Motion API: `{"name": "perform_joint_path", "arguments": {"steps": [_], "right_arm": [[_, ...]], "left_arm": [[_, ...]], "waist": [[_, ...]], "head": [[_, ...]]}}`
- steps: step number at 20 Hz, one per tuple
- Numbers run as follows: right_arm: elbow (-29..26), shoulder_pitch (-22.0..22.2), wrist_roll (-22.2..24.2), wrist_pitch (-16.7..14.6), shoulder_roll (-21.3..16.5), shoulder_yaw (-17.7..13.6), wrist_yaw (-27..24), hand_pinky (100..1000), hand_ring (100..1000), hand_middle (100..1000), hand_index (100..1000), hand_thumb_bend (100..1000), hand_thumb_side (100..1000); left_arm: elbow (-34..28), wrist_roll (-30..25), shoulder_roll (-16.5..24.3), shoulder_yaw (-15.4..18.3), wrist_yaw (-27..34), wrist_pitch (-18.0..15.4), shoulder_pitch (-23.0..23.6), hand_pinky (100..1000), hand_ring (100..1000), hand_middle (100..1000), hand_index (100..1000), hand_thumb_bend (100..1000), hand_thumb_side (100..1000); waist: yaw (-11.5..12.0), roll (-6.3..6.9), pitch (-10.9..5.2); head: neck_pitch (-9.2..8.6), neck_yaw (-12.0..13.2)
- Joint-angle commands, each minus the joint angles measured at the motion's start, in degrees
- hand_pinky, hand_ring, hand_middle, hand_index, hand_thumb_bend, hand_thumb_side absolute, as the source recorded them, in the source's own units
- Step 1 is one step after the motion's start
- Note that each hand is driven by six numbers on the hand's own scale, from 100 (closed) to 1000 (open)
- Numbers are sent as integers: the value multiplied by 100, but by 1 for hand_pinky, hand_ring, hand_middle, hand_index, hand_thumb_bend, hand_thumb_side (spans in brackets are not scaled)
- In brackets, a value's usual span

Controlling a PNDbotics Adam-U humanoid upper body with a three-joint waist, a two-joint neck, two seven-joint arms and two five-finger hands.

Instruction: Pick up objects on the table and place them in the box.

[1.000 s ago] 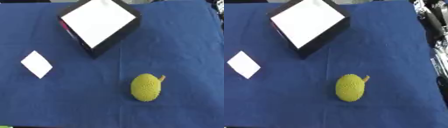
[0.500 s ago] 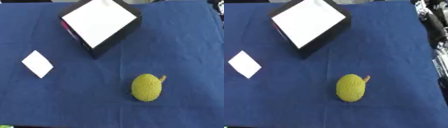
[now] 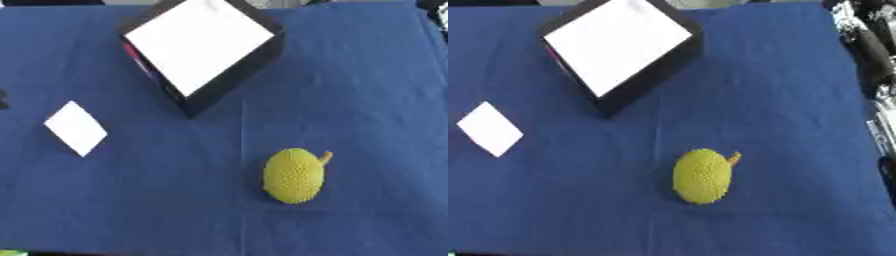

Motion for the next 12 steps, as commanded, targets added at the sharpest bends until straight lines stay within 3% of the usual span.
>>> {"name": "perform_joint_path", "arguments": {"steps": [1, 6, 12], "right_arm": [[-59, -44, 44, -9, -86, -10, 28, 1000, 872, 790, 891, 100, 583], [-50, -47, 46, 0, -72, -10, 43, 1000, 872, 790, 891, 100, 586], [-29, -52, 51, 15, -56, -2, 55, 1000, 872, 790, 891, 100, 588]], "left_arm": [[111, -11, -1, -42, -43, -52, -251, 911, 897, 936, 938, 897, 100], [356, -209, -148, -226, 4, -188, -498, 912, 899, 937, 940, 918, 100], [435, -165, -165, -337, -95, -629, -625, 915, 895, 934, 936, 937, 100]], "waist": [[-8, 56, -27], [-31, 62, -4], [-29, 80, 17]], "head": [[-87, 9], [-106, 20], [-92, 31]]}}
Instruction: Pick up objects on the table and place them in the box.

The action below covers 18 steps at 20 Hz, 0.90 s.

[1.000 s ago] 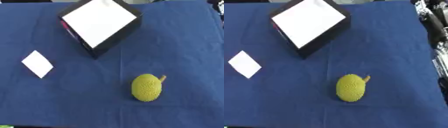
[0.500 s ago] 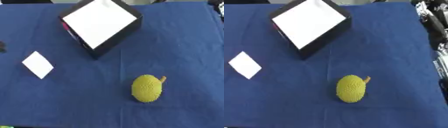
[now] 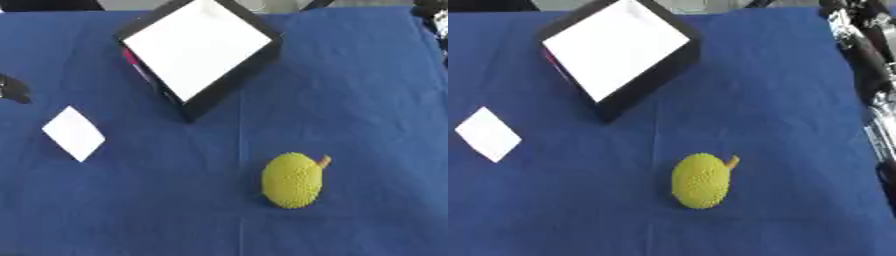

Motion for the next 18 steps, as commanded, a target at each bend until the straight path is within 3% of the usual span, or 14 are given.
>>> {"name": "perform_joint_path", "arguments": {"steps": [1, 9, 18], "right_arm": [[-35, -49, 19, -4, -100, -33, 45, 1000, 872, 790, 891, 100, 588], [-27, -39, 28, -2, -88, -28, 51, 1000, 872, 789, 891, 100, 589], [-7, -17, 31, 8, -75, -29, 56, 1000, 872, 789, 892, 100, 592]], "left_arm": [[75, 56, 119, 5, -66, -199, -127, 913, 893, 930, 933, 935, 100], [305, 296, -38, -37, 57, -198, -318, 904, 887, 923, 926, 926, 100], [539, 273, -379, -77, 617, 88, -757, 881, 877, 906, 918, 891, 109]], "waist": [[8, 79, -6], [14, 70, -6], [13, 80, -18]], "head": [[-44, 20], [-60, 43], [-7, 25]]}}
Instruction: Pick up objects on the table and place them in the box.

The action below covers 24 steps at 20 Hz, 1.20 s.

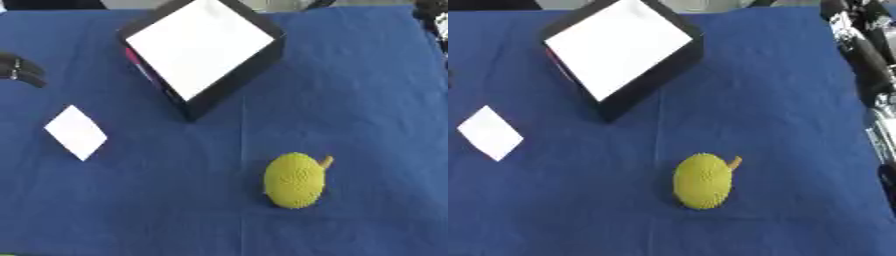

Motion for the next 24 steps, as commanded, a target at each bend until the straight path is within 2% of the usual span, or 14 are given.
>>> {"name": "perform_joint_path", "arguments": {"steps": [1, 8, 15, 19, 24], "right_arm": [[-37, -21, 12, -10, -81, -31, 31, 1000, 872, 789, 892, 100, 592], [-31, -26, 21, -9, -76, -26, 21, 1000, 872, 788, 892, 100, 591], [-26, -37, 33, -6, -76, -17, 21, 1000, 872, 787, 892, 100, 591], [-27, -44, 45, -4, -72, -7, 17, 1000, 872, 787, 892, 100, 591], [-25, -40, 48, -2, -67, -7, 18, 1000, 872, 787, 892, 100, 592]], "left_arm": [[78, -60, 30, 12, 230, 118, -183, 880, 877, 906, 918, 890, 113], [280, -184, -175, -15, 469, 199, -407, 876, 877, 904, 917, 867, 179], [320, -306, -289, -138, 454, 159, -541, 877, 879, 901, 917, 857, 217], [332, -430, -328, -224, 351, 124, -586, 883, 884, 905, 921, 877, 215], [451, -575, -356, -309, -64, -42, -619, 895, 891, 915, 924, 924, 179]], "waist": [[6, 83, -19], [-3, 87, -24], [-10, 88, -15], [-17, 86, -15], [-25, 89, -14]], "head": [[-3, -12], [25, -26], [-8, -18], [-43, -4], [-57, 14]]}}
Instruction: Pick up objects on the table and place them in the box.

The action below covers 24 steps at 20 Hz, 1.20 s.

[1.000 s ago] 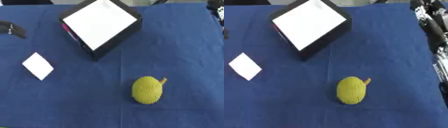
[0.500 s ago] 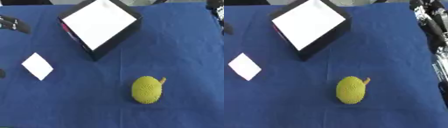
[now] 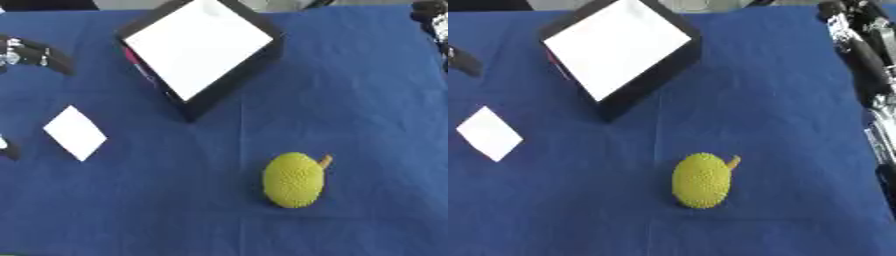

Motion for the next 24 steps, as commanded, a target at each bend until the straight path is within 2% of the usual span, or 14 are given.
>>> {"name": "perform_joint_path", "arguments": {"steps": [1, 14, 24], "right_arm": [[-42, -39, 12, -3, -74, -39, 7, 1000, 872, 787, 892, 100, 592], [-29, -39, 9, 9, -37, -40, 23, 1000, 871, 785, 891, 100, 596], [-18, -43, 4, 21, 0, -36, 37, 1000, 871, 784, 891, 100, 599]], "left_arm": [[77, -131, 90, -13, -249, -164, -129, 896, 892, 915, 923, 927, 173], [379, -244, -127, -323, -1021, -788, -249, 914, 907, 932, 926, 995, 145], [781, -292, -312, -397, -1143, -1015, -293, 910, 906, 934, 925, 984, 135]], "waist": [[-7, 65, -12], [-32, 56, 25], [-37, 41, 56]], "head": [[-60, 15], [-81, 93], [-84, 120]]}}
